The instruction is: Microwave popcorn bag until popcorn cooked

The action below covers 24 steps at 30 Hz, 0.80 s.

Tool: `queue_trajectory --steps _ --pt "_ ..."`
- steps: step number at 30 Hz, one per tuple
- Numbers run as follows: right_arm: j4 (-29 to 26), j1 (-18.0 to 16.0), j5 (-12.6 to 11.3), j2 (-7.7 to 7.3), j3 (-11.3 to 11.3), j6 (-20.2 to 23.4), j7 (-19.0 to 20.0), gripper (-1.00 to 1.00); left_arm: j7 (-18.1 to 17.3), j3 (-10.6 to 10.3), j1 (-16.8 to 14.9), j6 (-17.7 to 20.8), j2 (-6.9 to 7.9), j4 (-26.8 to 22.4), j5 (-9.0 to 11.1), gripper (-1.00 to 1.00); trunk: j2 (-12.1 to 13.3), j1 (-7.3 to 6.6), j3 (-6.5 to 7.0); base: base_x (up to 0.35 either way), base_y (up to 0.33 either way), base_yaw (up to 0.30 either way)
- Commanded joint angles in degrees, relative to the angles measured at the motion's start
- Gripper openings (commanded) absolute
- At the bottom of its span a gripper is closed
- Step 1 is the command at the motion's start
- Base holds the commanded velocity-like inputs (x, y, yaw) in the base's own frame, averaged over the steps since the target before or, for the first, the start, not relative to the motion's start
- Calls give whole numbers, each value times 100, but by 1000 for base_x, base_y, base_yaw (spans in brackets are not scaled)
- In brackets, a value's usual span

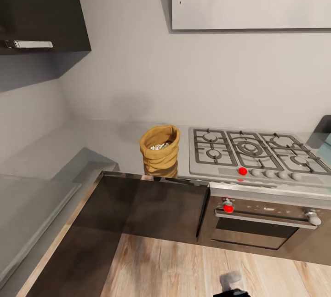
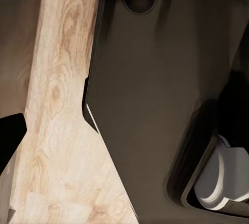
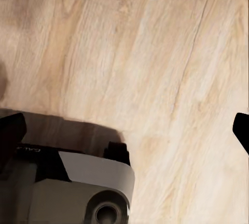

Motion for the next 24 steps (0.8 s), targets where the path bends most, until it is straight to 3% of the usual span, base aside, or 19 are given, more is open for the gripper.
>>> queue_trajectory --steps 1,3,4,6,9,13,20,24 --pt "-447 3 56 46 7 397 158 100 7 6 -1 -13 -2 -3 37 100 -4 1 -7 0 0 0" --pt "-1441 -41 36 130 66 1631 539 100 7 3 -1 -13 -2 -5 36 100 -4 1 -7 0 0 0" --pt "-1622 -163 33 164 72 1949 647 100 7 3 -1 -13 -2 -5 36 100 -4 1 -7 0 0 0" --pt "-1936 -748 39 321 80 2754 809 100 7 2 -1 -13 -2 -7 35 100 -4 1 -7 0 0 0" --pt "-2069 -1603 67 402 82 3392 833 100 7 2 -1 -13 -2 -8 35 100 -4 1 -7 0 0 0" --pt "-2080 -2724 80 417 82 3392 813 100 7 2 -1 -13 -2 -9 35 100 -4 1 -7 0 0 0" --pt "-1897 -4205 73 411 82 3392 800 100 7 2 -1 -13 -2 -9 35 100 -4 1 -7 0 0 0" --pt "-1086 -5223 64 415 77 3392 695 100 7 0 -1 -13 -2 -9 35 100 -4 1 -7 0 0 0"
